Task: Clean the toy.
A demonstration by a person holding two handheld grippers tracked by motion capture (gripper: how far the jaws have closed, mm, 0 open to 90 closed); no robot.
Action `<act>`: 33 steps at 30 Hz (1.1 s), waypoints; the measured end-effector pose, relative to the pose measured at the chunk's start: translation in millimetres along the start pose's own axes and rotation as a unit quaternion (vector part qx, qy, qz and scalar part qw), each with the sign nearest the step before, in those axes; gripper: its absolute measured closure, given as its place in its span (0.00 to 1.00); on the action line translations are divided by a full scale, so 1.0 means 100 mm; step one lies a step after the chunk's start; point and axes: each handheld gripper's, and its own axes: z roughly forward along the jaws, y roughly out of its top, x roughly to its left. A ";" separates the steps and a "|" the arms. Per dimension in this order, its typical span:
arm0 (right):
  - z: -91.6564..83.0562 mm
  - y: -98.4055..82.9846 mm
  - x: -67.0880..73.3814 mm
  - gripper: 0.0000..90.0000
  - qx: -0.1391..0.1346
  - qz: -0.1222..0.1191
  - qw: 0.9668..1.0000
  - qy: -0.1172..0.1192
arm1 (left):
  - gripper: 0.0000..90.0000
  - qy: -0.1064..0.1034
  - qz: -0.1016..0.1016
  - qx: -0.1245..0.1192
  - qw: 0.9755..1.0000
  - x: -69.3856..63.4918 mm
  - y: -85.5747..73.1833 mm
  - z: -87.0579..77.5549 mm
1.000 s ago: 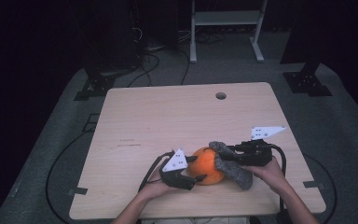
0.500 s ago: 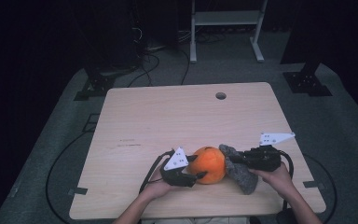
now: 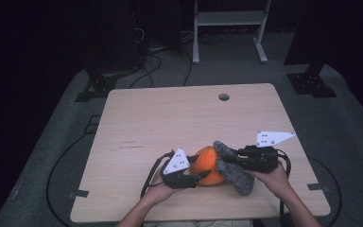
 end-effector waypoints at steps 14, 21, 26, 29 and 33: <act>-0.03 -0.26 -0.17 0.85 0.002 0.043 0.999 -0.017 | 0.25 -0.053 -0.028 0.033 0.998 0.22 -0.18 0.16; -0.17 0.01 -0.05 0.86 -0.028 0.003 0.999 -0.033 | 0.44 -0.017 0.003 0.048 0.999 0.16 -0.01 0.00; -0.02 0.14 0.12 0.86 -0.015 -0.032 0.999 -0.012 | 0.44 -0.022 0.008 0.048 0.999 0.10 0.05 0.00; 0.16 0.10 0.17 0.86 0.015 -0.047 0.999 -0.013 | 0.45 -0.018 0.012 0.055 0.998 0.10 0.05 -0.01; 0.17 -0.06 0.03 0.86 0.030 -0.023 0.999 -0.027 | 0.46 -0.023 -0.022 0.050 0.998 0.20 -0.04 -0.04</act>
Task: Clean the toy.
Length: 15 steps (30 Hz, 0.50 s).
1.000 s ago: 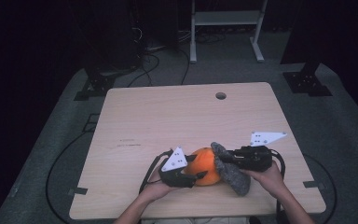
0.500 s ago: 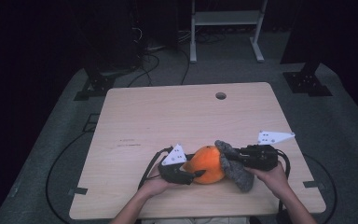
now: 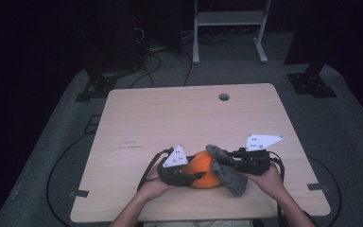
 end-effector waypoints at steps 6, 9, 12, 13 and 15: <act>-0.16 -0.28 -0.21 0.86 0.018 0.049 0.998 -0.027 | 0.45 0.004 -0.007 -0.003 1.000 0.01 0.01 0.03; -0.22 -0.27 -0.19 0.86 0.006 0.049 0.998 -0.025 | 0.44 0.003 -0.008 -0.004 1.000 0.00 0.01 0.05; -0.23 -0.14 -0.09 0.86 -0.018 0.034 0.999 -0.011 | 0.43 0.003 -0.002 0.000 1.000 -0.03 0.03 0.10; -0.21 -0.08 -0.05 0.86 -0.021 0.025 0.999 -0.004 | 0.42 0.005 -0.001 0.001 1.000 -0.04 0.03 0.12; -0.11 0.03 0.04 0.86 -0.016 0.005 1.000 0.008 | 0.42 0.006 0.000 0.002 1.000 -0.06 0.03 0.14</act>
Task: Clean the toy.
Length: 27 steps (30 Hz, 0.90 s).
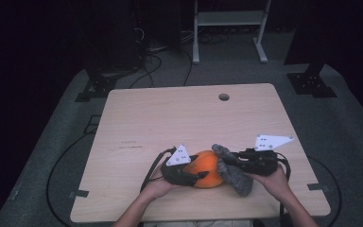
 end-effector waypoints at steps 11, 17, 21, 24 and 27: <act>0.12 -0.10 -0.12 0.86 0.018 0.016 1.000 -0.006 | 0.15 -0.008 -0.013 -0.053 0.998 0.21 -0.07 -0.15; 0.02 -0.24 -0.17 0.86 0.014 0.034 0.999 -0.009 | 0.17 -0.058 -0.027 -0.022 0.998 0.25 -0.14 0.05; -0.01 -0.29 -0.22 0.86 0.018 0.041 0.999 -0.017 | 0.34 -0.032 -0.013 -0.031 0.999 0.20 -0.15 0.06; -0.08 -0.37 -0.31 0.86 0.017 0.062 0.998 -0.023 | 0.40 -0.030 -0.020 -0.035 0.999 0.20 -0.16 0.06; -0.16 -0.42 -0.36 0.86 0.025 0.070 0.996 -0.041 | 0.43 -0.026 -0.022 -0.045 0.998 0.18 -0.12 0.03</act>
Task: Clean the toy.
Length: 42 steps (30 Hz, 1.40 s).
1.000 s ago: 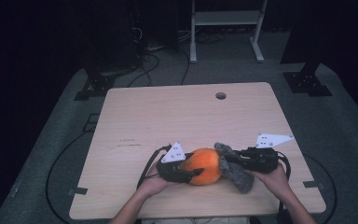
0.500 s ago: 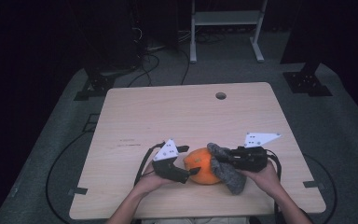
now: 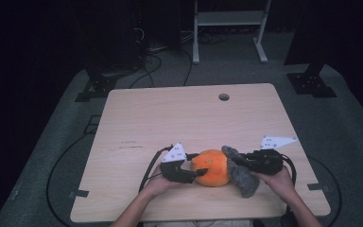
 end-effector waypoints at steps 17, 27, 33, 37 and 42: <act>0.40 0.52 0.56 0.86 0.010 -0.107 0.993 0.043 | 0.47 0.027 0.013 0.013 0.999 -0.13 0.13 -0.10; 0.18 0.30 0.29 0.86 0.008 -0.063 0.998 0.008 | 0.47 0.026 0.004 -0.005 1.000 -0.11 0.19 -0.18; 0.06 0.39 0.40 0.86 -0.030 -0.065 0.997 0.024 | 0.47 0.040 0.022 0.015 0.999 -0.13 0.27 -0.24; 0.19 0.51 0.55 0.86 -0.036 -0.089 0.994 0.043 | 0.47 0.028 0.017 0.017 0.999 -0.17 0.24 -0.19; 0.45 0.41 0.52 0.86 -0.007 -0.083 0.995 0.052 | 0.29 0.007 0.014 0.014 1.000 -0.09 0.18 -0.19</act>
